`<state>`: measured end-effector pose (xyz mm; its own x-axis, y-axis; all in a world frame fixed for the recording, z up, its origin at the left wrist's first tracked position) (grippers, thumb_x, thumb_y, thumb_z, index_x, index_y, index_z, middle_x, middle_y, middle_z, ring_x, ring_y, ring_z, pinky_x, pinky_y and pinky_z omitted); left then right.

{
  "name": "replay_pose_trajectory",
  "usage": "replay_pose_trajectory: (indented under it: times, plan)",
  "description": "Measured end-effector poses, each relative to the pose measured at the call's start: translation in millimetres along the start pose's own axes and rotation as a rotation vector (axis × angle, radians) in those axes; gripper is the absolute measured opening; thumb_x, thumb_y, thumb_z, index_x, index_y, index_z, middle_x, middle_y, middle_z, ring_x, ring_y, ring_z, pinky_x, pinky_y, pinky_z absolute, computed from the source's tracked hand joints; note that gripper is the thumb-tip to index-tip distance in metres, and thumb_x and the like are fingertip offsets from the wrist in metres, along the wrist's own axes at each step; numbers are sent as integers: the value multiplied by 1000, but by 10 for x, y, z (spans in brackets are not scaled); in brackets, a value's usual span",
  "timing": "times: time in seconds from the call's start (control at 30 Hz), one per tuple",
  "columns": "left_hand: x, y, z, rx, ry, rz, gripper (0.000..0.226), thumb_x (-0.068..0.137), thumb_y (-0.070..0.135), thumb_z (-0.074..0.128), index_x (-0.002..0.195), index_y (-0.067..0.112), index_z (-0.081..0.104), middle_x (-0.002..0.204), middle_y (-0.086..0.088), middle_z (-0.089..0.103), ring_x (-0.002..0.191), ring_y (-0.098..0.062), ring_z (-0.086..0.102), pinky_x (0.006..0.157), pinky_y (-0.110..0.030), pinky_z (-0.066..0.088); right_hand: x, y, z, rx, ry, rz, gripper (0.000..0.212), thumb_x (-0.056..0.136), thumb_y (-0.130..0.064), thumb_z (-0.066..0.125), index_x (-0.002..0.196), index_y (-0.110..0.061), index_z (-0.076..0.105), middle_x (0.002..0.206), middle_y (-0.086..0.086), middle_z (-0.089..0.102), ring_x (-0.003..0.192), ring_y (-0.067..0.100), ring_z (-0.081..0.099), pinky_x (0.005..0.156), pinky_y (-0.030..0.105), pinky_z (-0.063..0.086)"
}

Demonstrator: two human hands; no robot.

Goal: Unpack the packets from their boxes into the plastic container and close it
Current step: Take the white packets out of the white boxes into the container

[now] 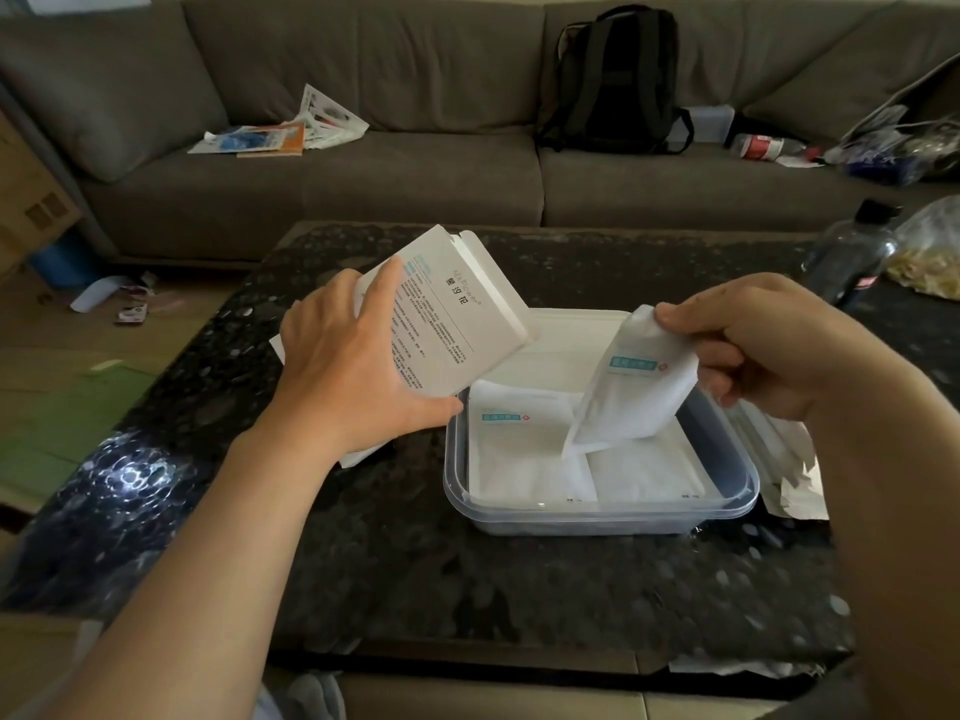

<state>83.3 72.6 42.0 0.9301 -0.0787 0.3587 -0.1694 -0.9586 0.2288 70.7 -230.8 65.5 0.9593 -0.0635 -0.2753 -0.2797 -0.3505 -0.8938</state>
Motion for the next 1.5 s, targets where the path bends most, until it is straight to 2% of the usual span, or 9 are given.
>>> replay_pose_trajectory:
  times: [0.4, 0.6, 0.77, 0.93, 1.0, 1.07, 1.13, 1.3, 1.5]
  plan:
    - [5, 78, 40, 3, -8, 31, 131, 42, 84, 68, 150, 31, 16, 135, -5, 40, 127, -29, 39, 109, -54, 32, -27, -112, 34, -332, 76, 17, 37, 95, -28, 68, 70, -2, 61, 42, 4, 50, 44, 22, 48, 51, 32, 45]
    - [-15, 126, 62, 7, -27, 53, 131, 44, 84, 66, 151, 30, 15, 138, -5, 37, 129, -28, 37, 110, -53, 30, 281, 134, 239, -503, 119, 14, 15, 96, -20, 68, 97, -6, 63, 66, 13, 70, 49, 22, 66, 51, 32, 55]
    - [-8, 129, 101, 4, -49, 51, 132, 44, 84, 68, 152, 31, 13, 142, -5, 35, 132, -29, 35, 112, -56, 30, 424, 332, 332, -691, 143, 14, 22, 95, -22, 69, 111, -15, 55, 74, 9, 72, 59, 22, 71, 63, 38, 63]
    - [-2, 158, 123, -13, -54, 57, 132, 45, 84, 68, 152, 32, 13, 142, -5, 35, 133, -28, 35, 111, -56, 31, 358, 332, 393, -1182, 214, -93, 58, 89, -36, 74, 135, -21, 42, 97, 2, 62, 86, 23, 63, 70, 36, 53]
    - [1, 172, 124, -20, -54, 59, 132, 45, 83, 69, 152, 32, 13, 143, -5, 35, 134, -28, 34, 112, -56, 30, 360, 402, 557, -1138, -18, -187, 77, 85, -45, 76, 148, -31, 33, 139, 3, 55, 123, 28, 56, 99, 45, 50]
    - [0, 195, 121, -22, -54, 63, 132, 45, 83, 71, 152, 33, 12, 144, -4, 35, 134, -27, 34, 112, -56, 29, 296, 516, 689, -1056, -297, -160, 96, 82, -56, 76, 156, -41, 17, 165, -8, 22, 150, 24, 28, 119, 48, 28]
    - [-4, 214, 128, -16, -60, 68, 131, 46, 83, 72, 152, 33, 11, 144, -4, 34, 134, -27, 33, 113, -55, 29, 259, 674, 725, -1109, -448, -98, 104, 82, -65, 69, 158, -44, 1, 169, -13, 2, 156, 22, 11, 123, 49, 18]
    - [-20, 215, 121, -21, -65, 70, 132, 46, 84, 71, 152, 33, 11, 143, -3, 34, 133, -26, 34, 112, -55, 30, 319, 844, 681, -1272, -488, -56, 107, 83, -77, 50, 157, -38, -15, 169, -8, -14, 157, 24, -7, 125, 52, 13]
    - [-47, 208, 117, -19, -75, 76, 132, 48, 81, 75, 152, 33, 11, 143, -3, 33, 132, -25, 34, 113, -53, 29, 300, 897, 659, -1339, -434, 74, 113, 82, -80, 47, 157, -30, -22, 168, 6, -17, 156, 32, -3, 123, 50, 18]
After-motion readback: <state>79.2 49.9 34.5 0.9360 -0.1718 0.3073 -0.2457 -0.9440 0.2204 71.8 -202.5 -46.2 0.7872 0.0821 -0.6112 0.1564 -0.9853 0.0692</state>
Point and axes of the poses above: each hand's wrist, its own x-axis towards the middle knuckle, its own z-axis out of the palm, y = z × x, the point moved 7 cm from there along x, towards the middle knuckle
